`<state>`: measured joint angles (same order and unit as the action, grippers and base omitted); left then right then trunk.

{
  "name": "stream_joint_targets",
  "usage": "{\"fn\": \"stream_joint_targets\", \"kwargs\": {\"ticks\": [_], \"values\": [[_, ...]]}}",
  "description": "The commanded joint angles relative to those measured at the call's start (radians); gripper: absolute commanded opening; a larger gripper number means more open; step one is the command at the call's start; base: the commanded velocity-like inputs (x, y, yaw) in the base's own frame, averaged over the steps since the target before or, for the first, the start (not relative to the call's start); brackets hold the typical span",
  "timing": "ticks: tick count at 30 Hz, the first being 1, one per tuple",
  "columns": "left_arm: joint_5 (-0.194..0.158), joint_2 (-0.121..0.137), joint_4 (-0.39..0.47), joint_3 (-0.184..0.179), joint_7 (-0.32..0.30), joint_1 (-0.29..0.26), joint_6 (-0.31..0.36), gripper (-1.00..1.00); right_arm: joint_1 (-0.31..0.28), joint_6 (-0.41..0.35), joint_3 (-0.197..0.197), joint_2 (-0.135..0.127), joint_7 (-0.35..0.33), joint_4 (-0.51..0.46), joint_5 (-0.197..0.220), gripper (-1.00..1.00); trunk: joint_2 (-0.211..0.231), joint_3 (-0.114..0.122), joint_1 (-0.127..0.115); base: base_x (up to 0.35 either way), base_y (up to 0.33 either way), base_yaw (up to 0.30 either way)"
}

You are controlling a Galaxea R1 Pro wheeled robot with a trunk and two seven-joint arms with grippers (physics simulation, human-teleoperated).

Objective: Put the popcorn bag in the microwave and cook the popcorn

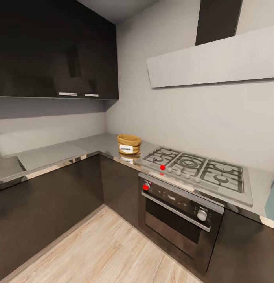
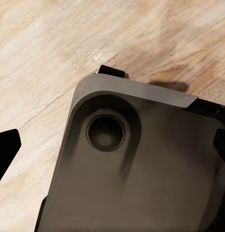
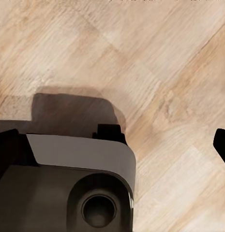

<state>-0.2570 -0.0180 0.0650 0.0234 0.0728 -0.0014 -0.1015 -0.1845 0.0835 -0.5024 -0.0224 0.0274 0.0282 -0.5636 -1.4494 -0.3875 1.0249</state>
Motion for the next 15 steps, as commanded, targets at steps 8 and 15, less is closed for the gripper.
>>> {"fn": "stream_joint_targets", "kwargs": {"ticks": [8, 15], "values": [[0.002, 0.001, -0.001, -0.005, -0.042, 0.0, 0.012, 1.0, -0.001, 0.004, -0.008, -0.001, 0.003, 0.003, -0.01, 1.0, -0.001, -0.001, 0.0, 0.283, 0.101, 0.0], [0.002, 0.001, -0.001, -0.005, -0.044, 0.0, 0.012, 1.0, -0.001, 0.004, -0.008, -0.002, 0.003, 0.003, -0.01, 1.0, -0.001, -0.001, 0.0, 0.307, 0.199, 0.0]]}}
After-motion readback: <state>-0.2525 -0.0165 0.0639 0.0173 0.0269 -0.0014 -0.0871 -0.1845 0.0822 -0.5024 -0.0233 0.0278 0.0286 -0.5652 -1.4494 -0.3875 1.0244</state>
